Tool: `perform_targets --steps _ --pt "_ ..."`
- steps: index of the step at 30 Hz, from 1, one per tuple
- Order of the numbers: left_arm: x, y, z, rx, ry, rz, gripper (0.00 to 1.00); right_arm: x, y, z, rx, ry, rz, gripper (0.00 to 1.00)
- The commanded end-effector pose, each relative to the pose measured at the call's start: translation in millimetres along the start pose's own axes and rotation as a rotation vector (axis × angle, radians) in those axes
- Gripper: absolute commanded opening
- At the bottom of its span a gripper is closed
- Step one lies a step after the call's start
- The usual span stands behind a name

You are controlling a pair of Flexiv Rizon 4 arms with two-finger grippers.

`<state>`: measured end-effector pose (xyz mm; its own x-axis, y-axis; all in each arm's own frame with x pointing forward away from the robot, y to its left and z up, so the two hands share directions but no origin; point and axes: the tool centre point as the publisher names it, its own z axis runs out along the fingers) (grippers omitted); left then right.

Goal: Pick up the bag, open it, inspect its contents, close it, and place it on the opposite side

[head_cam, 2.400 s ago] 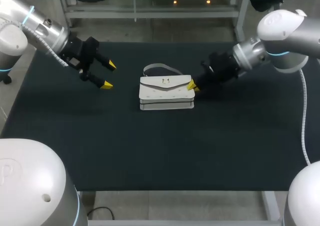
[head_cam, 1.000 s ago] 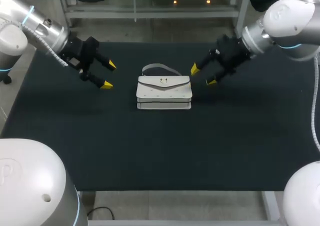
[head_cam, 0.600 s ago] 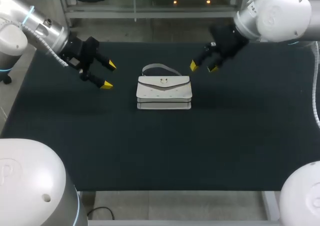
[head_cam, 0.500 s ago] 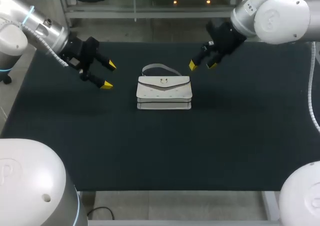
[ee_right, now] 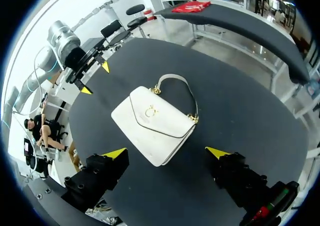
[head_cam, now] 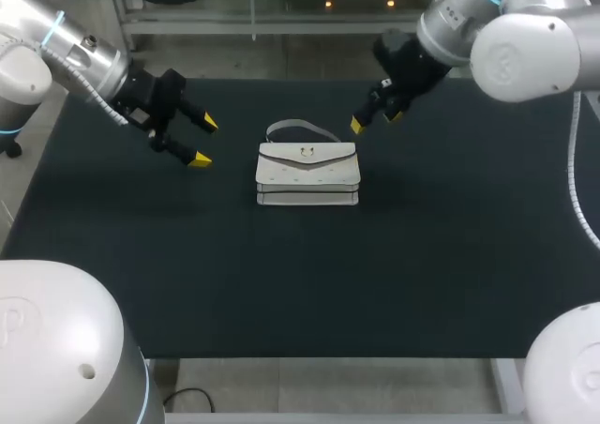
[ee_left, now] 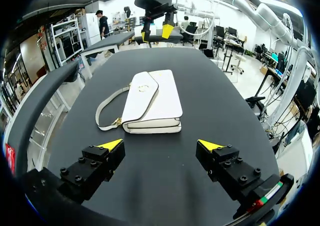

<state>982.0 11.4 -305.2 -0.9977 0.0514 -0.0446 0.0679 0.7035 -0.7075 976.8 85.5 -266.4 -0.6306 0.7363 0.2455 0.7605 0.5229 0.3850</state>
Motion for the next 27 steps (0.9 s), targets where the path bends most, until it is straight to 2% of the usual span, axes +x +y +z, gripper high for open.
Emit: perform_targets --steps 1,3,7,11,14,20,27 --pt "0.3 0.5 0.8 0.002 -0.002 0.001 1.00 0.2 -0.7 -0.3 0.000 -0.002 0.001 1.00" --pt "-0.2 -1.1 1.0 -0.008 -0.003 0.021 1.00 0.2 -0.7 -0.3 0.000 -0.002 0.001 1.00" --pt "-1.6 -7.0 2.0 -0.043 -0.026 0.062 1.00 11.1 2.1 -11.0 -0.046 -0.105 -0.186 1.00" --pt "-3.5 -12.1 0.5 -0.030 -0.011 0.124 1.00 18.8 2.5 -12.6 -0.066 -0.193 -0.305 1.00" --pt "-4.5 -18.7 -3.5 -0.011 0.011 0.178 1.00 27.2 3.2 -10.5 -0.059 -0.251 -0.383 1.00" --pt "-5.6 -32.0 -5.9 -0.062 -0.034 0.317 1.00 40.9 1.4 -0.9 -0.049 -0.348 -0.570 1.00" --pt "-9.2 -44.0 2.7 -0.107 -0.100 0.436 1.00 51.6 -2.5 12.1 -0.017 -0.439 -0.761 1.00"
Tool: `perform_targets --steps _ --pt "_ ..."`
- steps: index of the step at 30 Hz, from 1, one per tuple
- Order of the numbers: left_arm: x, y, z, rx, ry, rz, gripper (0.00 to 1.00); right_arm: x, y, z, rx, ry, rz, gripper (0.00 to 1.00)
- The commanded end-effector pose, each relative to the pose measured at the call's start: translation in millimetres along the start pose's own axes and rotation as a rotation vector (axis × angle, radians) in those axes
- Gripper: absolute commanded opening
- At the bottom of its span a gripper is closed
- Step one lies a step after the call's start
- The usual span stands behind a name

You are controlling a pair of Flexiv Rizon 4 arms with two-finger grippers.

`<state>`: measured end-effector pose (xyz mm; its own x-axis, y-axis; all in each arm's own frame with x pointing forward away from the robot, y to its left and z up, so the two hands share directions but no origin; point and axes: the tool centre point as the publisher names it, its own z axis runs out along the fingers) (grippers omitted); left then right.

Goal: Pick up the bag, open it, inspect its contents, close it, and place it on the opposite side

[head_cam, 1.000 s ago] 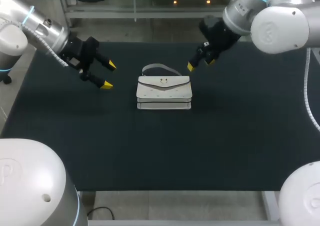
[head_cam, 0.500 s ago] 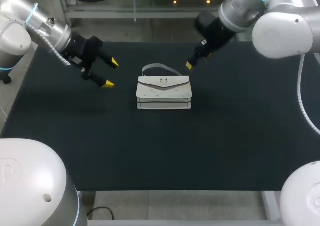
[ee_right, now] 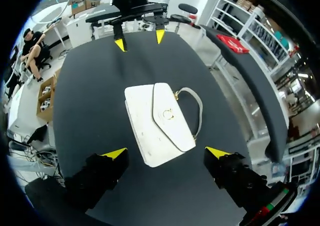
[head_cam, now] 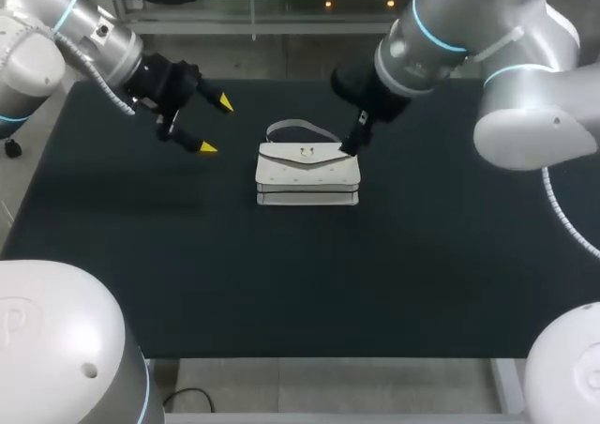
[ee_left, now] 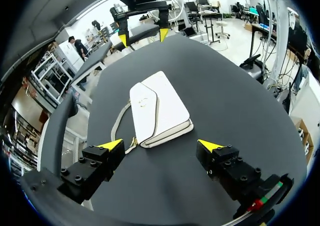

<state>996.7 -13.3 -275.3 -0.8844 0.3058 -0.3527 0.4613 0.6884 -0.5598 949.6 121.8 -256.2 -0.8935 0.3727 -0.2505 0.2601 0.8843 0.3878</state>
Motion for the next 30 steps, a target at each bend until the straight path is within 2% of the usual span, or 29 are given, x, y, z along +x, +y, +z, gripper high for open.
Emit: perform_targets --steps 1,4,6,18,21,24,30 --pt "3.6 -11.0 6.3 -0.031 -0.048 0.038 1.00 10.3 0.5 8.8 0.028 -0.182 -0.154 1.00" --pt "1.7 -13.7 9.8 -0.031 -0.091 0.089 1.00 14.3 1.0 11.3 0.036 -0.215 -0.223 1.00" --pt "0.7 -13.2 11.7 -0.035 -0.102 0.100 1.00 16.7 -0.7 18.6 0.081 -0.225 -0.257 1.00" --pt "0.7 -13.2 11.7 -0.035 -0.102 0.100 1.00 16.7 -0.7 18.6 0.081 -0.225 -0.257 1.00" --pt "-1.7 -21.8 20.4 -0.012 -0.109 0.163 1.00 16.7 -0.7 18.6 0.081 -0.225 -0.257 1.00" --pt "-4.3 -25.1 22.9 0.015 -0.128 0.193 1.00 20.0 1.0 27.6 0.052 -0.251 -0.306 1.00" --pt "-6.5 -27.9 23.8 0.041 -0.132 0.237 1.00 28.5 -8.4 48.0 0.054 -0.302 -0.366 1.00"
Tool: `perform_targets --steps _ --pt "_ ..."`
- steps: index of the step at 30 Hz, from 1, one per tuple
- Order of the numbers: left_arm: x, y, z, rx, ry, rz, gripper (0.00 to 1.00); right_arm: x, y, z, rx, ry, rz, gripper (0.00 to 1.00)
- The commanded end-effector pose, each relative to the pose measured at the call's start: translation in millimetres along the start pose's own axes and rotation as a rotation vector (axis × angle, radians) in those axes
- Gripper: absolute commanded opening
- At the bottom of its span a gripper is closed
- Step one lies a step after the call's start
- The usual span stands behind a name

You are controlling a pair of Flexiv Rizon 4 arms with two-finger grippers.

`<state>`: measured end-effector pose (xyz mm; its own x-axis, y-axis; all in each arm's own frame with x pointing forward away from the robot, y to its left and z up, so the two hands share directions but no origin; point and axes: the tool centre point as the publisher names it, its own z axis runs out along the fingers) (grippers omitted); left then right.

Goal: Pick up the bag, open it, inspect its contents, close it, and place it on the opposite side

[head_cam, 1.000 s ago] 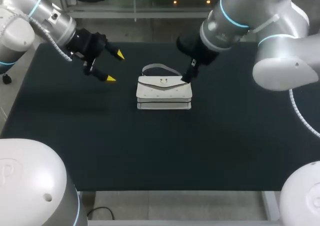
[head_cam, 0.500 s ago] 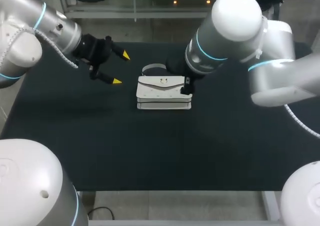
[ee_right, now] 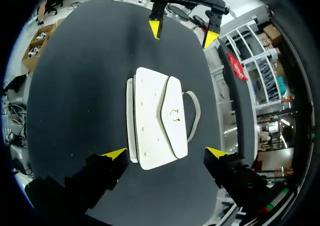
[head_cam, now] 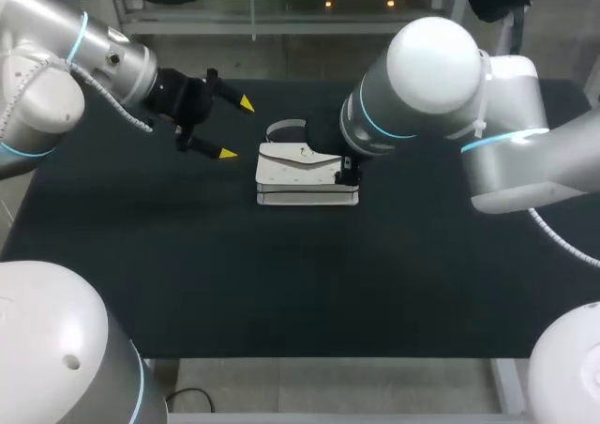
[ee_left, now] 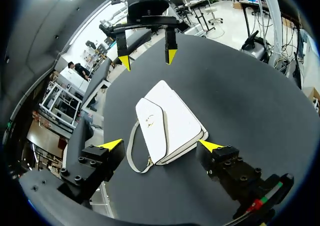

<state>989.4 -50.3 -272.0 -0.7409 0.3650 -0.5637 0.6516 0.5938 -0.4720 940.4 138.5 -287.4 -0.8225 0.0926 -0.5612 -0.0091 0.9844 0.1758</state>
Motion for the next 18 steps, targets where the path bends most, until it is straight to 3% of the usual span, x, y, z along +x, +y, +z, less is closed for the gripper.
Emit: perform_targets --steps 1,11,16,18 --pt "-0.2 2.4 3.3 0.019 0.002 0.013 1.00 14.8 -5.2 20.8 -0.009 -0.068 -0.016 1.00" --pt "-7.9 -3.8 13.8 0.015 0.022 0.033 1.00 22.8 -4.6 31.9 -0.031 -0.130 -0.067 1.00" --pt "-12.3 -6.8 18.6 0.020 0.031 0.048 1.00 30.0 -7.4 43.8 -0.032 -0.126 -0.105 0.77" --pt "-13.7 -9.2 20.5 0.023 0.037 0.059 1.00 32.2 -8.1 47.5 -0.032 -0.124 -0.116 0.61"
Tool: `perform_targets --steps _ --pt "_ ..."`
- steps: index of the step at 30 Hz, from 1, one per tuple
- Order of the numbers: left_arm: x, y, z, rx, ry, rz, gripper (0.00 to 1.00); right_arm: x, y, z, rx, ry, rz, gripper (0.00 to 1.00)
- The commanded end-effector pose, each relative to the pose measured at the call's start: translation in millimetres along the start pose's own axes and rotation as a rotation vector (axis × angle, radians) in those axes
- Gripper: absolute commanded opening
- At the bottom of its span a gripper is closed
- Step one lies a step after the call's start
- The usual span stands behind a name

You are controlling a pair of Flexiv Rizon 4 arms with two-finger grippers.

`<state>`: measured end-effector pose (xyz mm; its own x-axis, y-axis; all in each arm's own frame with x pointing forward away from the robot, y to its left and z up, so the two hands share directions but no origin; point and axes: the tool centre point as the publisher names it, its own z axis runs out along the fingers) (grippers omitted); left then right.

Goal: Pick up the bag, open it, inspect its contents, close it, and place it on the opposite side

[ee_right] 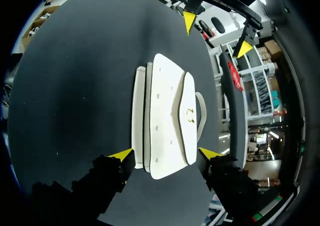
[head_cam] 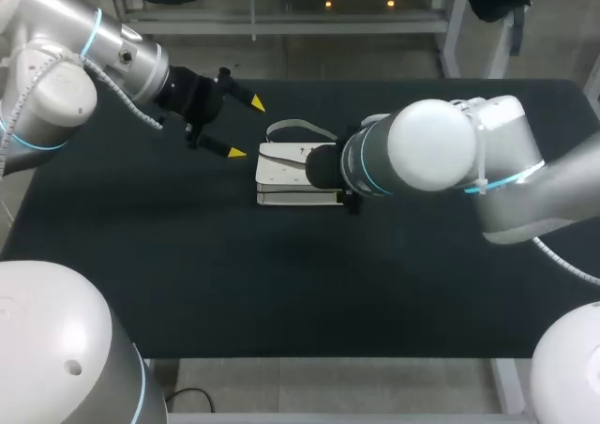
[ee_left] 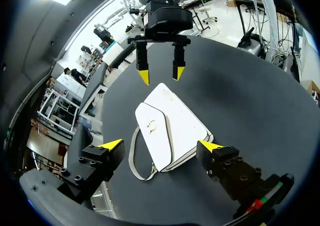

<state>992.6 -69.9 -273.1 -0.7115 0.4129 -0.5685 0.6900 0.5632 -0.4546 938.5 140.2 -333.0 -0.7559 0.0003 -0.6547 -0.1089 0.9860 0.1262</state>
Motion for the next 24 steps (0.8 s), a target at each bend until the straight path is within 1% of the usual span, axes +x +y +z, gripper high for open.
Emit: perform_targets --steps 1,2,6,10,12,15,21,24 --pt "-5.4 -0.5 5.7 0.008 0.013 0.015 1.00 6.7 -1.6 12.0 -0.008 -0.024 -0.011 0.55" --pt "-6.2 -2.0 7.0 0.008 0.015 0.018 1.00 7.4 -1.9 14.7 -0.001 -0.021 -0.019 0.49" --pt "-8.6 -4.1 11.2 0.019 0.029 0.029 1.00 9.1 -4.4 23.0 0.001 -0.010 -0.034 0.49" --pt "-10.3 -5.0 16.9 0.021 0.039 0.030 1.00 10.7 -7.7 30.8 0.007 0.000 -0.039 0.44" --pt "-11.0 -5.6 18.4 0.022 0.042 0.032 1.00 11.0 -8.6 32.2 0.006 0.001 -0.039 0.42" --pt "-12.0 -6.7 20.4 0.022 0.048 0.037 1.00 10.7 -10.5 33.0 0.004 -0.001 -0.041 0.35" --pt "-13.9 -7.7 25.1 0.024 0.059 0.039 1.00 10.7 -13.1 36.3 0.002 -0.006 -0.038 0.29" --pt "-14.3 -7.7 26.2 0.024 0.062 0.039 1.00 12.5 -13.3 38.1 0.001 -0.002 -0.036 0.24"
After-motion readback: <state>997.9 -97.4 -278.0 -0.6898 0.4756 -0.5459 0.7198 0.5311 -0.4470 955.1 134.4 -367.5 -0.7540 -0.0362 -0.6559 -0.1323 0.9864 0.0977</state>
